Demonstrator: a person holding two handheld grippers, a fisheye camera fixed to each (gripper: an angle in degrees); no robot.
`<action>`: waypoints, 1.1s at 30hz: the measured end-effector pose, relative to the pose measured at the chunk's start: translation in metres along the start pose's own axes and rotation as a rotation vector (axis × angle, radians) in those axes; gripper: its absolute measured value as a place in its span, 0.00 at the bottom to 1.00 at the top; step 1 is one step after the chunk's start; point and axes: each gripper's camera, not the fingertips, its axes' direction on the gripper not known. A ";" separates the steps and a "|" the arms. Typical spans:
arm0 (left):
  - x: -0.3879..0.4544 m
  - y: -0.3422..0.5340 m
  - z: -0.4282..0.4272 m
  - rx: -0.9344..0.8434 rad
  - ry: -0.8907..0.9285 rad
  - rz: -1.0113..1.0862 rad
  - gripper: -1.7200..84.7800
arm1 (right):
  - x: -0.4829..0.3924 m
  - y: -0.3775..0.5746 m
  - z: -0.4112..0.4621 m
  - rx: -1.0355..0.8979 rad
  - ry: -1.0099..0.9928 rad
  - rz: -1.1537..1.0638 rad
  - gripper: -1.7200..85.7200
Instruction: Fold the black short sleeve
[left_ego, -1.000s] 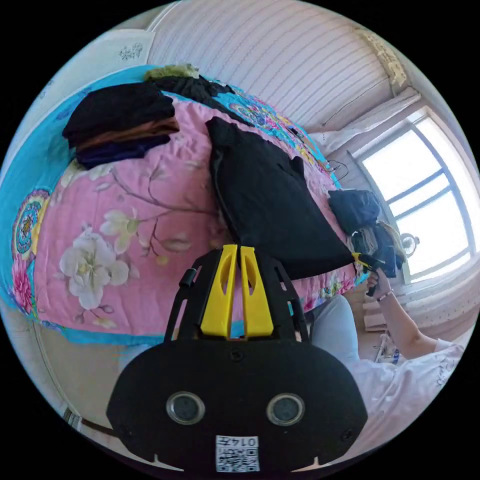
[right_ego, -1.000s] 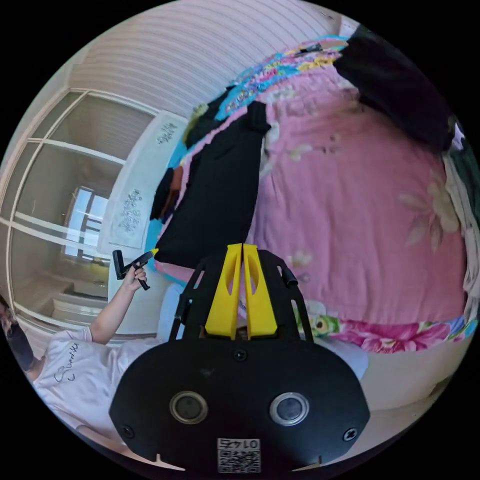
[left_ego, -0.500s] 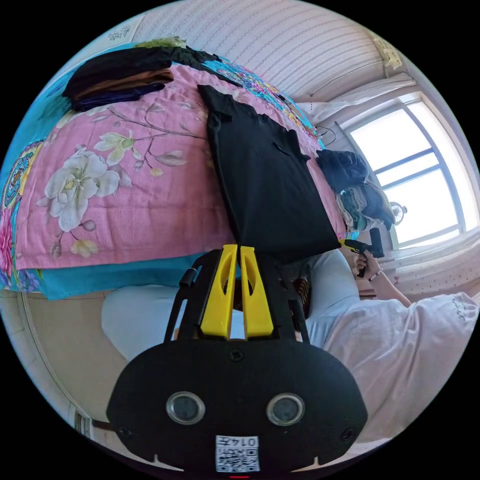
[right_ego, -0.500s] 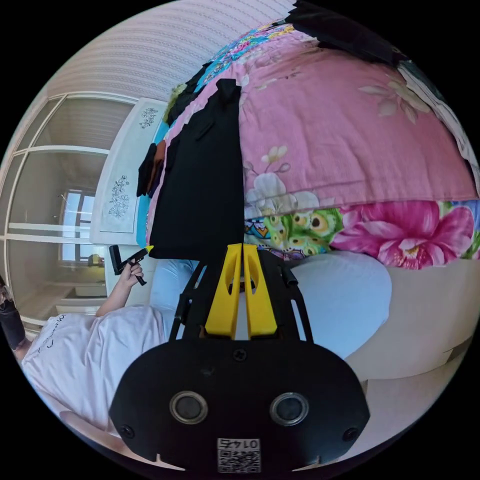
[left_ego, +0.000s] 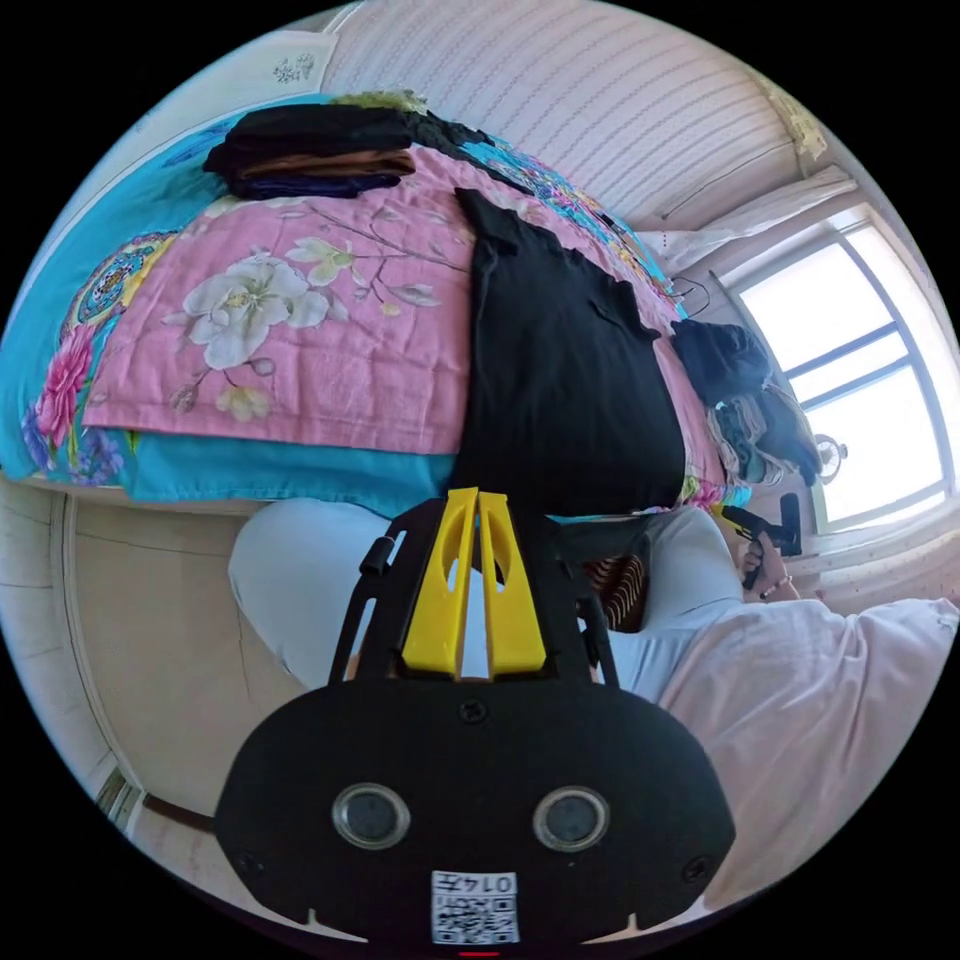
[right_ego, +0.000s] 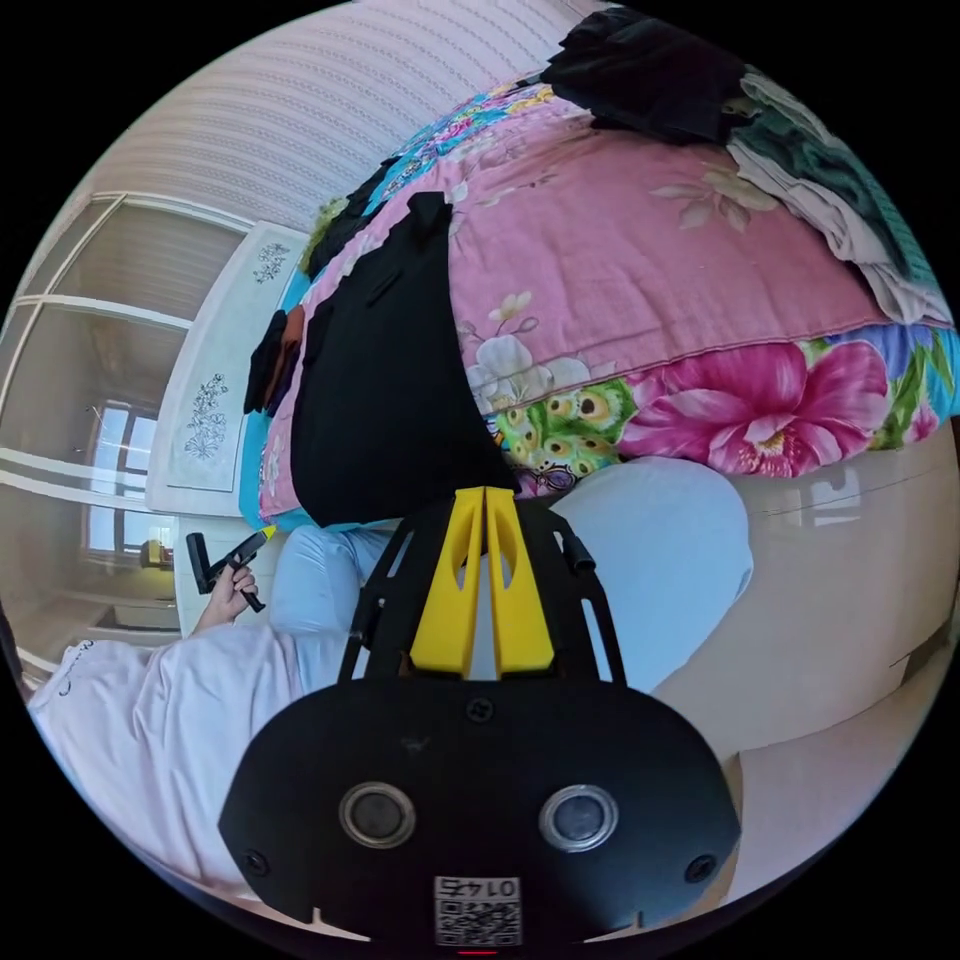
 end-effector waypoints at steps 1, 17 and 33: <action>0.002 0.006 0.004 0.018 0.010 -0.002 0.01 | 0.001 0.002 0.000 0.019 -0.011 -0.006 0.02; 0.103 0.016 0.098 0.025 -0.067 0.218 0.01 | -0.013 -0.046 0.001 0.210 0.089 -0.325 0.08; 0.321 -0.241 0.327 0.123 -0.126 0.825 0.08 | 0.029 -0.235 0.055 0.273 -0.084 -0.321 0.17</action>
